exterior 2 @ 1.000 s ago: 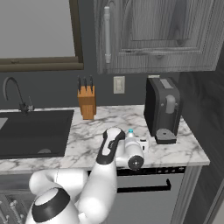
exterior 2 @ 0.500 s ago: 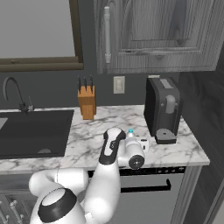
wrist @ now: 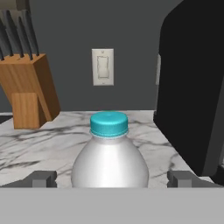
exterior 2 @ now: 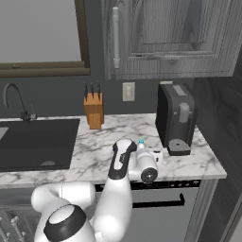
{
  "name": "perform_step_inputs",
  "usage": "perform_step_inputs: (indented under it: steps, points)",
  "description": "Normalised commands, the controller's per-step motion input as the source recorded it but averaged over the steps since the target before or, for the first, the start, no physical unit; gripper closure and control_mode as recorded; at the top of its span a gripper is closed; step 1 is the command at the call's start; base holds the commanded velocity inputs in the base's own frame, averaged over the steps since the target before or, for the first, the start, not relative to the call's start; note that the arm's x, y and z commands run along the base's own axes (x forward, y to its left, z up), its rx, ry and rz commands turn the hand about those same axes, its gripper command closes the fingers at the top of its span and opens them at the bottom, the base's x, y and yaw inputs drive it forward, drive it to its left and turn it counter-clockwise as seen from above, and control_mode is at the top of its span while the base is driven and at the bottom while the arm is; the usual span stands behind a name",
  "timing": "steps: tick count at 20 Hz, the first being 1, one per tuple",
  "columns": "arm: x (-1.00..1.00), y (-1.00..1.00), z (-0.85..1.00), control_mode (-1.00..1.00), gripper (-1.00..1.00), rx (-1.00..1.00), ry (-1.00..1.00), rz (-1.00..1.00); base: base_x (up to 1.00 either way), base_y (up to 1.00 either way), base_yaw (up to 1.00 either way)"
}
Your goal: Take the bottled waters from the counter and place them in the freezer to freeze. Close the freezer door after placing the bottles.
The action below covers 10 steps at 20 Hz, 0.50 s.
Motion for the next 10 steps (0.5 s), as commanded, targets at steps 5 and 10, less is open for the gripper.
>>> perform_step_inputs:
  steps: [5,10]
  points:
    - [0.0,0.0,0.0,-1.0,-1.0,0.0,0.0,0.0,0.0,0.0,0.0]
    - [0.0,0.0,0.0,-1.0,1.0,0.0,0.0,0.0,0.0,0.0,0.0]
